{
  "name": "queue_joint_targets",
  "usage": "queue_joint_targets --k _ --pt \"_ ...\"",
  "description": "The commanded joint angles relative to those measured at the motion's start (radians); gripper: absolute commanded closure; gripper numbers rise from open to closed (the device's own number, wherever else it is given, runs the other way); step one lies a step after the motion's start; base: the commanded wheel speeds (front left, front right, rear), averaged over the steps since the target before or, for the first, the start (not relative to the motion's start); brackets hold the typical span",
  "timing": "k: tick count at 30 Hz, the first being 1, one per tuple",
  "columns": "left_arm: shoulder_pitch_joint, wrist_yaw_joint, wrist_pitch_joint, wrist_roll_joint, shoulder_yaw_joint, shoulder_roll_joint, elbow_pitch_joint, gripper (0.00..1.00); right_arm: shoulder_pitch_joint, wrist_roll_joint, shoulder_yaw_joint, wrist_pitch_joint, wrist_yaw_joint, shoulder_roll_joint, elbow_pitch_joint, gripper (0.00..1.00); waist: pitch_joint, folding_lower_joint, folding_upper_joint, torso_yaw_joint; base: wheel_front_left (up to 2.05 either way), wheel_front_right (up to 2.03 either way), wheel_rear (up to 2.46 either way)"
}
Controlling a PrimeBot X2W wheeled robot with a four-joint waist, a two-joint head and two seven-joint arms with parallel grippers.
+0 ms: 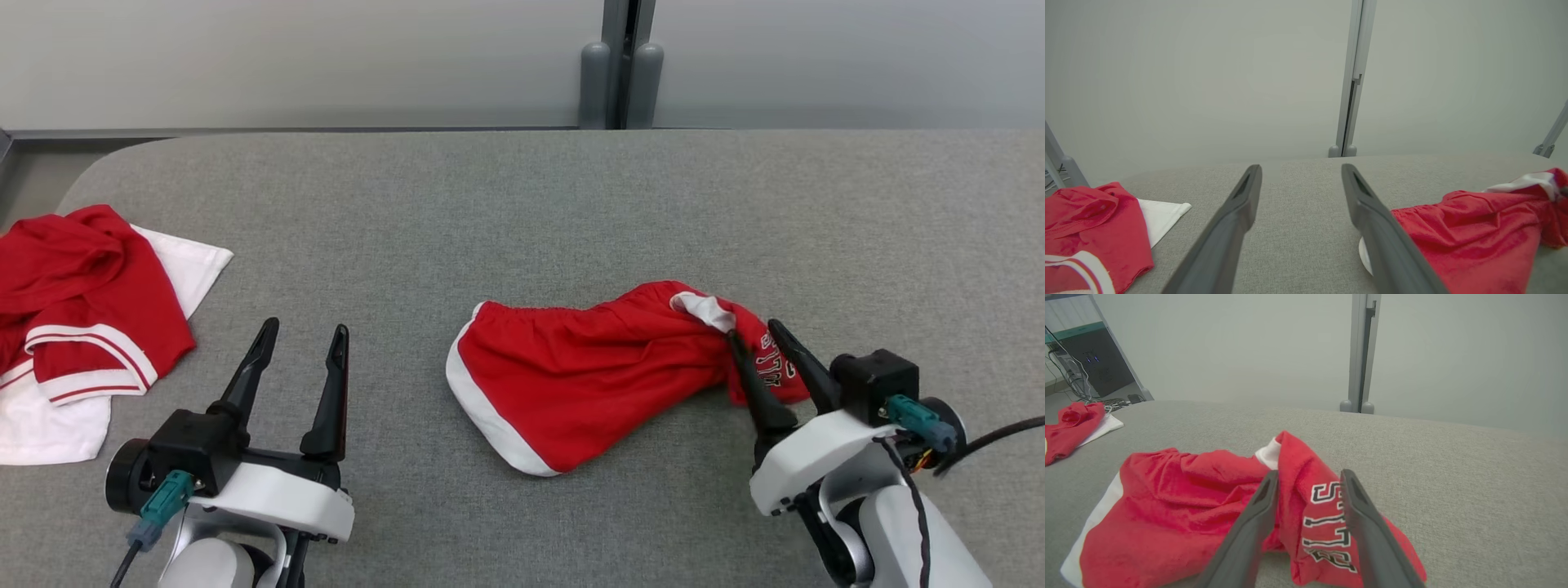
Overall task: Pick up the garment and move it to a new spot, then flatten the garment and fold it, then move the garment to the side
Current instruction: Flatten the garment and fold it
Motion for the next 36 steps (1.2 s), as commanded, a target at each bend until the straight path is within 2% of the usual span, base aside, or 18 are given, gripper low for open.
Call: queue_joint_targets --k 1,9,16,18,19,24,29,36 --pt "-0.025 -0.006 -0.009 0.004 -0.002 -0.001 0.01 0.0 -0.025 0.003 -0.018 -0.024 0.0 0.001 0.016 1.0 0.022 0.0 0.0 0.011 0.0 0.0 0.0" --pt "-0.059 -0.012 -0.03 0.001 0.004 -0.004 0.039 0.0 -0.075 0.059 -0.172 -0.096 0.0 0.012 0.072 1.0 0.054 0.0 0.0 -0.001 0.0 0.0 0.0" --pt "-0.082 -0.021 -0.041 0.003 0.0 -0.006 0.058 0.0 -0.076 0.097 -0.331 -0.136 0.0 0.022 0.193 1.0 0.077 0.0 0.0 -0.006 0.0 0.0 0.0" --pt "-0.089 -0.021 -0.043 0.002 0.0 -0.006 0.064 0.0 -0.069 0.117 -0.354 -0.138 0.0 0.029 0.234 0.5 0.082 0.0 0.0 -0.008 0.0 0.0 0.0" --pt "-0.091 -0.022 -0.044 0.001 0.002 -0.006 0.067 0.0 -0.068 0.121 -0.358 -0.14 0.0 0.031 0.252 0.0 0.084 0.0 0.0 -0.01 0.0 0.0 0.0" --pt "-0.093 -0.021 -0.051 -0.003 0.008 -0.003 0.078 0.0 -0.064 0.155 -0.369 -0.172 0.0 0.037 0.302 0.0 0.088 0.0 0.0 -0.026 0.0 0.0 0.0" --pt "-0.092 -0.022 -0.053 -0.003 0.008 0.0 0.086 0.0 -0.061 0.159 -0.368 -0.206 0.0 0.038 0.281 0.0 0.079 0.0 0.0 -0.038 0.0 0.0 0.0" --pt "-0.071 -0.013 -0.058 -0.003 0.01 0.004 0.094 0.0 -0.037 0.09 -0.334 -0.21 0.0 0.009 0.131 0.0 0.04 0.0 0.0 -0.051 0.0 0.0 0.0"
